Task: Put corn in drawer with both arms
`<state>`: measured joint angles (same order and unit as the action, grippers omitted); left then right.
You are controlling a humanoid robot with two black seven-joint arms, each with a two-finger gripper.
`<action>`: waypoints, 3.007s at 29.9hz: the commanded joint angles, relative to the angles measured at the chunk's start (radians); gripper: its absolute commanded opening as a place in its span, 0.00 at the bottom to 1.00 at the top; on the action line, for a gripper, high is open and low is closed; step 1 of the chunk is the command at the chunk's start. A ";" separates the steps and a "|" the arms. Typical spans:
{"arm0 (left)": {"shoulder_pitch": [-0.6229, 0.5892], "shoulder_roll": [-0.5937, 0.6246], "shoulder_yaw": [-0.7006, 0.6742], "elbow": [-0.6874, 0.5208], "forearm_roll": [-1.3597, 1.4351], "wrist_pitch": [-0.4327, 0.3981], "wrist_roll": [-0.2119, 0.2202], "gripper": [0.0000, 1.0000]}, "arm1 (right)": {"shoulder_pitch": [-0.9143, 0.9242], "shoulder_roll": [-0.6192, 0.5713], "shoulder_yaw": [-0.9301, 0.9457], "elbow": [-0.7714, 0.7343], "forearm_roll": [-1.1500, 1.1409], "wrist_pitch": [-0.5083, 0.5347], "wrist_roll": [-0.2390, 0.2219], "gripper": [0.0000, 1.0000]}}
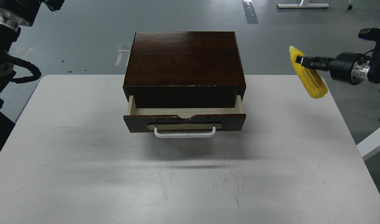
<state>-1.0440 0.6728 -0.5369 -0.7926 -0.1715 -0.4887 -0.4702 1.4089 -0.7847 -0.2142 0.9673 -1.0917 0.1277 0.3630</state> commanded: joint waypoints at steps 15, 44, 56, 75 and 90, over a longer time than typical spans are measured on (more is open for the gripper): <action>0.015 0.008 0.020 -0.008 0.006 0.000 0.027 0.98 | 0.318 0.278 -0.005 0.260 -0.503 -0.008 0.004 0.00; 0.035 0.070 0.029 -0.002 0.006 0.000 0.022 0.98 | 0.228 0.578 -0.100 0.225 -0.726 -0.008 0.005 0.44; 0.036 0.073 0.028 -0.002 0.006 0.000 0.018 0.98 | 0.246 0.565 -0.079 0.229 -0.718 -0.008 0.004 0.89; 0.038 0.056 0.029 0.001 0.006 0.000 0.019 0.98 | 0.222 0.378 0.241 0.044 0.091 -0.011 -0.002 1.00; 0.039 -0.015 0.020 0.058 -0.006 0.000 0.013 0.98 | -0.142 0.306 0.703 -0.156 1.022 0.000 -0.001 1.00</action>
<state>-1.0057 0.6709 -0.5174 -0.7385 -0.1770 -0.4887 -0.4557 1.3444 -0.4781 0.3833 0.8327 -0.1965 0.1258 0.3616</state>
